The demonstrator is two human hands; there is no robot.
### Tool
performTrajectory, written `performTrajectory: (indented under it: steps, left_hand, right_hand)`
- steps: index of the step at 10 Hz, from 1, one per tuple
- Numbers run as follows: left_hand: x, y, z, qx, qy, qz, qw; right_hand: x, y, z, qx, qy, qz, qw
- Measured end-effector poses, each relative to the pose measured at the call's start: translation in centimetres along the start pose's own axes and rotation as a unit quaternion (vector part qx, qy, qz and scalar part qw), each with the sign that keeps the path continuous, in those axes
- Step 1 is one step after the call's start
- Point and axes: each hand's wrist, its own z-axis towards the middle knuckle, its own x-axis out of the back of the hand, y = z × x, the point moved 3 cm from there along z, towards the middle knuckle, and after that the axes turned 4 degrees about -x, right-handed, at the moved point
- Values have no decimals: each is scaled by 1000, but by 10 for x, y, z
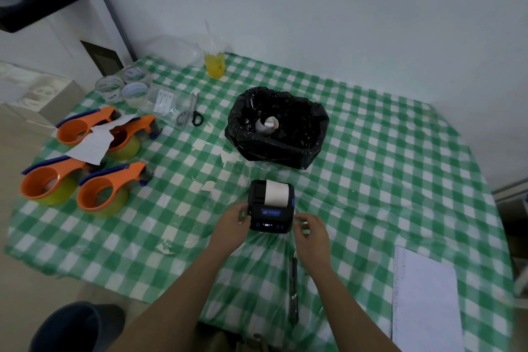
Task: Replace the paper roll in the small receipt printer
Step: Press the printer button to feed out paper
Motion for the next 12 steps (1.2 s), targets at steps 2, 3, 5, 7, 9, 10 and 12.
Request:
performTrajectory:
  steps: [2,3,5,7,9,10,12]
  left_hand:
    - [2,0,-1,3,1,-20,1000]
    - [3,3,-2,2,1,-23,1000]
    - [3,8,-3,7,2,-23,1000]
    - [4,10,-3,10,7,-27,1000]
    - [4,10,-2,12,6,-20,1000]
    - [3,10,-1,18,5,-15,1000]
    - [3,12,1,20,1,-16,1000]
  right_hand:
    - [1,0,-1,-12,-1,1,1000]
    - [2,0,-2,-14,1,4,1000]
    - [5,-2,-2,-15,6,10,1000]
    - [5,0,0,-19,2,7,1000]
    - [5,2,1,-19,0,0,1000]
    - [4,1,1,-18,-2,-4,1000]
    - [1,-1,3,-15,-3,-9,1000]
